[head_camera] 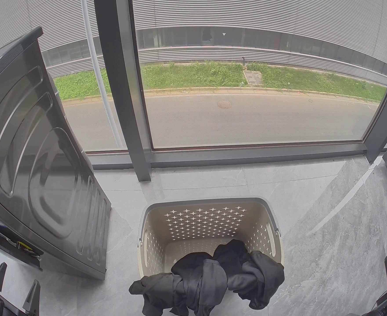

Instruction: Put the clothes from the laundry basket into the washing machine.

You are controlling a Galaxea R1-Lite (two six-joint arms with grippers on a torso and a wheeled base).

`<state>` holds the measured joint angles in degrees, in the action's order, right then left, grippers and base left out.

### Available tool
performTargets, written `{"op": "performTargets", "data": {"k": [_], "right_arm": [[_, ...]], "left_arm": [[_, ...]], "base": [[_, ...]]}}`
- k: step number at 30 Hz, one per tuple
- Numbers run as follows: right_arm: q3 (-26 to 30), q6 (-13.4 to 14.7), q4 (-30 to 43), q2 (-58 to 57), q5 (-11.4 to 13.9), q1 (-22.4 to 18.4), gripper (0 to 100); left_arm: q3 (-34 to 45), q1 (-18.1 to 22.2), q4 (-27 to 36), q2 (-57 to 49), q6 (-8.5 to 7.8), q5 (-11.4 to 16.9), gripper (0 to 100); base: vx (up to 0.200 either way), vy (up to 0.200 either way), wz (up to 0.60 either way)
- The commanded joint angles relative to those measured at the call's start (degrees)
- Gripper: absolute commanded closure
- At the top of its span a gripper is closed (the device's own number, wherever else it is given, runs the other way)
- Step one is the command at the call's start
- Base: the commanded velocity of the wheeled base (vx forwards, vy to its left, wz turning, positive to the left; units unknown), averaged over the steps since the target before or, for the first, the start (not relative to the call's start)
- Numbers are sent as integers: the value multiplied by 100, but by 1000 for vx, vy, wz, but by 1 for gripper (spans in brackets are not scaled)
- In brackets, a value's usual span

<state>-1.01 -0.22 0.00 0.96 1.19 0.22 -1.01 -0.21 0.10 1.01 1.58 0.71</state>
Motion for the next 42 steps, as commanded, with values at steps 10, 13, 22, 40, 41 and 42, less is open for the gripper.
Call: {"op": "performTargets", "data": {"k": [10,13,22,40,41,42], "right_arm": [[101,-4,0,-44,4,4,100],[101,-4,0,-44,4,4,100],[101,-4,0,-44,4,-4,100],[101,-4,0,-44,4,4,100],[101,-4,0,-44,4,4,100],[101,-4,0,-44,4,4,100]], "left_arm": [[101,3,-1,-101,0,-9,0],[101,3,-1,-101,9,0,0],[101,3,-1,-101,0,0,0],[92,3,-1,-101,0,0,0],[101,-6,-1,-101,0,0,0],[101,3,-1,-101,0,0,0]], "base": [[0,0,0],[133,0,0],[89,0,0],[0,-67,0],[0,0,0],[0,0,0]]}}
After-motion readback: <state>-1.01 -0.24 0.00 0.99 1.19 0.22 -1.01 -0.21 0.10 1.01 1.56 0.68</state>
